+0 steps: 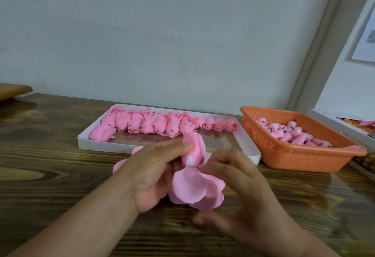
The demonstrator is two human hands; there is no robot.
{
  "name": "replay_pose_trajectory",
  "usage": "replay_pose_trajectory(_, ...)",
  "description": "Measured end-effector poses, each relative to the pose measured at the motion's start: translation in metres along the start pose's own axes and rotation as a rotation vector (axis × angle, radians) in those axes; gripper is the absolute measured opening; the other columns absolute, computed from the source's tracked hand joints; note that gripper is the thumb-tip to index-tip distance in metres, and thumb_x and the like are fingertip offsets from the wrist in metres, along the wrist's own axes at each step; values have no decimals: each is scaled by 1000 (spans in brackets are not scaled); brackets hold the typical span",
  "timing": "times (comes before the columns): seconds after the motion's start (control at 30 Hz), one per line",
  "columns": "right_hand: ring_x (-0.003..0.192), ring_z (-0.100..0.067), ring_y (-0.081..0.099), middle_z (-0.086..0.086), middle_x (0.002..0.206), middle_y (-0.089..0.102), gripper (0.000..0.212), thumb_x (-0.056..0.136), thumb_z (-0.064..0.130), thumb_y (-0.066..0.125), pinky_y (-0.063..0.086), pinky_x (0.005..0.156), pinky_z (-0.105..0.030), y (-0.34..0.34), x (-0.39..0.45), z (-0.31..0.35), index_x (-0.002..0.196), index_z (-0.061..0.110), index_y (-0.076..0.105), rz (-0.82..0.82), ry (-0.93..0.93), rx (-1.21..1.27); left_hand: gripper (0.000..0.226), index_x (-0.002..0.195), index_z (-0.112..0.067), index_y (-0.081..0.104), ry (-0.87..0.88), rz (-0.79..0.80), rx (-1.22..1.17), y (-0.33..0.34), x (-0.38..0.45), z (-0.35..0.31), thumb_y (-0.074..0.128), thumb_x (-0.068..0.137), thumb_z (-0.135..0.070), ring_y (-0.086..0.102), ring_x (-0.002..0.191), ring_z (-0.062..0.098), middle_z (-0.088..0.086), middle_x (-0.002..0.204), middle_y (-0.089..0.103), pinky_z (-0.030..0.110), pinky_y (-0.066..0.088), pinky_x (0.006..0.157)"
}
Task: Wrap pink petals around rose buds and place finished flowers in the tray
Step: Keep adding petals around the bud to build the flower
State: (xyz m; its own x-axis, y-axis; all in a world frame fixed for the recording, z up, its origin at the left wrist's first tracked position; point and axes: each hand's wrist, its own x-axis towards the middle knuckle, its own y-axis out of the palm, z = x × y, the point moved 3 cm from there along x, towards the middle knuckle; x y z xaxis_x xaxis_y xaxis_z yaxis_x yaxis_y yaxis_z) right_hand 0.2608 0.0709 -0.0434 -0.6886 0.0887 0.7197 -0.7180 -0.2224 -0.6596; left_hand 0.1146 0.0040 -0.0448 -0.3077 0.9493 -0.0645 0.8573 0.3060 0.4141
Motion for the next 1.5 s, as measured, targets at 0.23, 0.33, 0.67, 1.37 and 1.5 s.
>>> replay_pose_trajectory(0.23,97,-14,55,2,102,54,8,80,19,66,48,77,-33,5,13,7,86,24,65,-181,21,72,14,63,-8,74,15,58,-76,8,1,4,63,71,-12,64,56,17,9,65,66,25,53,48)
replay_pose_trajectory(0.33,95,-8,53,2,98,54,14,74,18,74,43,80,-17,-1,20,0,74,6,68,-242,138,151,16,69,-5,76,20,100,-125,9,3,6,61,73,-7,68,57,17,13,71,70,24,55,52)
replay_pose_trajectory(0.67,93,-1,55,4,94,57,14,69,14,73,39,84,-12,-17,37,-12,67,25,64,-132,270,371,19,90,-1,75,2,174,-64,9,4,4,57,87,-4,69,79,19,13,87,71,28,59,70)
replay_pose_trajectory(1.37,120,-9,52,2,122,59,5,71,10,71,39,101,-28,-7,30,-10,75,6,72,-51,332,523,21,92,6,73,-76,134,-151,11,3,7,63,74,1,71,79,22,21,101,71,31,61,72)
replay_pose_trajectory(1.5,115,-12,56,4,113,62,5,70,12,70,42,97,-31,-6,29,-12,71,11,66,-193,360,464,26,89,3,75,-44,130,-84,12,2,6,65,64,3,70,75,20,16,87,72,28,60,68)
